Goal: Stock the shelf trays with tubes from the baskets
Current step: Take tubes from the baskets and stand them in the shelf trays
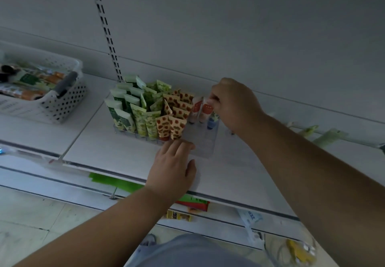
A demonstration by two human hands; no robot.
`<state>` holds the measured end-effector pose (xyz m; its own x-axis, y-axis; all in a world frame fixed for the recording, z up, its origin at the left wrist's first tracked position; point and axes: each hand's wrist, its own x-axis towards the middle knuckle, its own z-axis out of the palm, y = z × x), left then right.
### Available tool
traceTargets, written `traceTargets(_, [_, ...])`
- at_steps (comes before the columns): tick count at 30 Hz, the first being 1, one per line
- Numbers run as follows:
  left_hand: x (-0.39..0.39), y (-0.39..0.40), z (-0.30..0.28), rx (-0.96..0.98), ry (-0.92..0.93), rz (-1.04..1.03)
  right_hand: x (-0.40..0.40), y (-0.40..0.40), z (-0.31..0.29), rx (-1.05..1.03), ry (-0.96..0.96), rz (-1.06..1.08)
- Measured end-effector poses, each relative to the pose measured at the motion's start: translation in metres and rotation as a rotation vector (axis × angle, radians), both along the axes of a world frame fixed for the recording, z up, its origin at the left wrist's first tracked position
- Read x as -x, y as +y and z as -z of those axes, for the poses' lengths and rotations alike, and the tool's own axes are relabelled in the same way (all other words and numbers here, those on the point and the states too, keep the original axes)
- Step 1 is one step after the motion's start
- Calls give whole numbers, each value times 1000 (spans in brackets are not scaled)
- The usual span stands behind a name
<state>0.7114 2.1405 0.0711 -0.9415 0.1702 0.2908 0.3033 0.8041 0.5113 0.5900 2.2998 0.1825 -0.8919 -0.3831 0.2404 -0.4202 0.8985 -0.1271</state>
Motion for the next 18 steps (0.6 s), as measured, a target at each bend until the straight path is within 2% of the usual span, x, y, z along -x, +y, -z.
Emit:
traceTargets(6, [2, 5, -4, -6, -18, -44, 1, -2, 2, -69, 12, -8])
traceTargets(15, [-15, -8, -17, -162, 17, -126, -44, -9, -16, 99, 49, -122])
traceTargets(18, [-32, -35, -27, -122, 30, -166, -62, -37, -22, 174, 25, -202])
